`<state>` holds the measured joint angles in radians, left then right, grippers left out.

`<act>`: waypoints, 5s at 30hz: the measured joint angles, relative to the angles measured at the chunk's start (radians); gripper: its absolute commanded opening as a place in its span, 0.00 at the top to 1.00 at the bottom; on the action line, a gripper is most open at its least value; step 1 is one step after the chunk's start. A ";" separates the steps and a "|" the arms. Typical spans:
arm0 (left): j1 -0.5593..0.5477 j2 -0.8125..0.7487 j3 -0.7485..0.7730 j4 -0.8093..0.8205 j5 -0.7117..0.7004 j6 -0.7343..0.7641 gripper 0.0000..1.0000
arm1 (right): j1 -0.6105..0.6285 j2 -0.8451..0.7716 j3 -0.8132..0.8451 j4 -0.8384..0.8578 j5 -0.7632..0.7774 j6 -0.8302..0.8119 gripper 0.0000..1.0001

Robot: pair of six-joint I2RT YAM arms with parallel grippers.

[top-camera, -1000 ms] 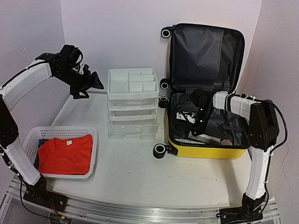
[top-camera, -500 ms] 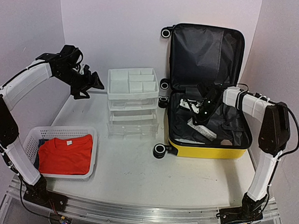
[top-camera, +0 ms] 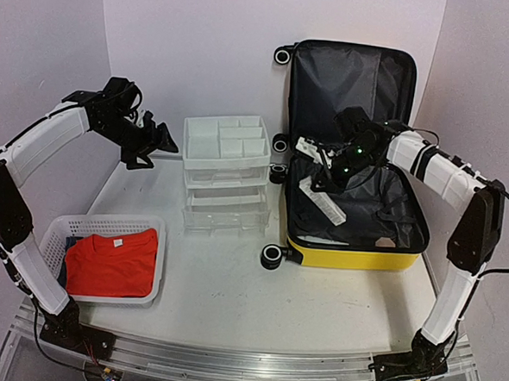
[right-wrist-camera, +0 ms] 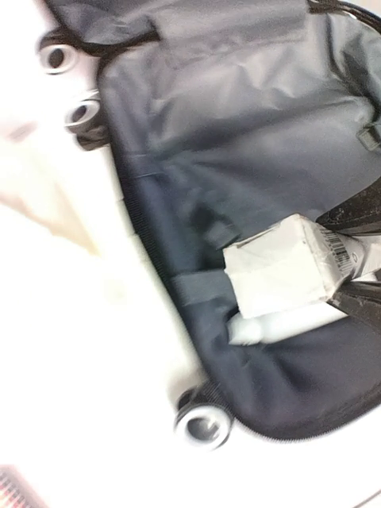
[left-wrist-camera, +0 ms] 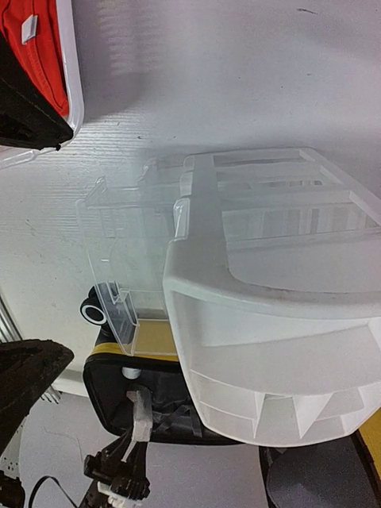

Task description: Open, take out, and arrange the luggage

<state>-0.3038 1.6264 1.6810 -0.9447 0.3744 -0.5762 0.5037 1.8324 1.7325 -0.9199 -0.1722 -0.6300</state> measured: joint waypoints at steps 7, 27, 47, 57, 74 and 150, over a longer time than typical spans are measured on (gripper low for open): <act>0.000 0.008 0.008 0.001 0.011 0.002 0.17 | 0.143 0.017 0.222 -0.011 -0.060 0.046 0.82; 0.000 0.011 0.008 0.000 0.023 0.027 0.17 | 0.316 0.410 0.578 0.036 -0.029 -0.017 0.82; 0.008 -0.042 0.040 -0.079 0.032 0.156 0.16 | 0.430 0.655 0.671 0.169 0.361 -0.299 0.12; 0.013 -0.031 0.100 -0.121 0.022 0.174 0.16 | 0.444 0.578 0.603 0.177 0.361 -0.194 0.06; 0.014 0.117 0.189 -0.083 0.043 0.086 0.16 | 0.188 -0.032 0.049 0.074 0.088 0.113 0.07; 0.019 0.053 -0.003 0.534 -0.302 0.230 0.07 | -0.087 0.469 0.179 -0.369 -0.026 -0.076 0.63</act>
<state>-0.2848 1.6798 1.6775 -0.4107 0.0727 -0.3458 0.4168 2.3013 1.9118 -1.2892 -0.1986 -0.7055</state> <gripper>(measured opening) 0.937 0.418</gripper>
